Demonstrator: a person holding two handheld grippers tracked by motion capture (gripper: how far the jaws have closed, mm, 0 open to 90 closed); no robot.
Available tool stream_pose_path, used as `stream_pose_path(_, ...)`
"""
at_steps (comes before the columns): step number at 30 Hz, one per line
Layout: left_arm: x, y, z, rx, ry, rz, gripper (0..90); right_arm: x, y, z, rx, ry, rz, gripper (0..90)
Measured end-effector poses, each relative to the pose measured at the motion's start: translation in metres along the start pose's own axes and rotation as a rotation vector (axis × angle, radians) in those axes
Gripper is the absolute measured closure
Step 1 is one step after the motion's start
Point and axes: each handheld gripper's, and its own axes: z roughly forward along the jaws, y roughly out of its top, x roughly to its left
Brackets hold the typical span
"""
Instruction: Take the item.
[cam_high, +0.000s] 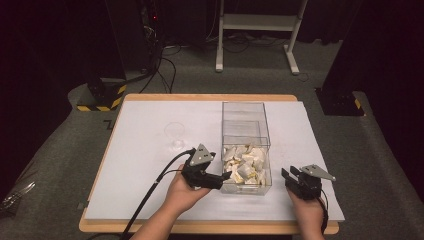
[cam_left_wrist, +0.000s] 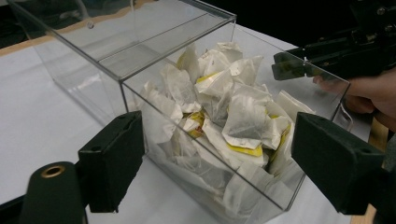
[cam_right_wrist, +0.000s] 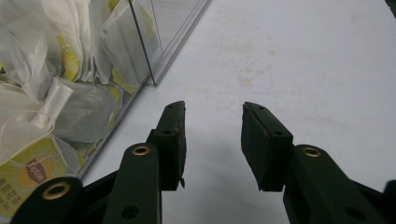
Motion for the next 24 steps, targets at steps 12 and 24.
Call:
stream_pose_path(12, -0.009, 0.01, 0.02, 0.017, -0.039, 0.029, 21.9, -0.001, -0.001, -0.001, -0.003, 0.008, 0.007, 60.1)
stream_pose_path(24, -0.014, 0.017, 0.042, 0.066, -0.047, 0.041, 27.0, -0.003, -0.001, -0.002, -0.006, 0.013, 0.017, 59.6)
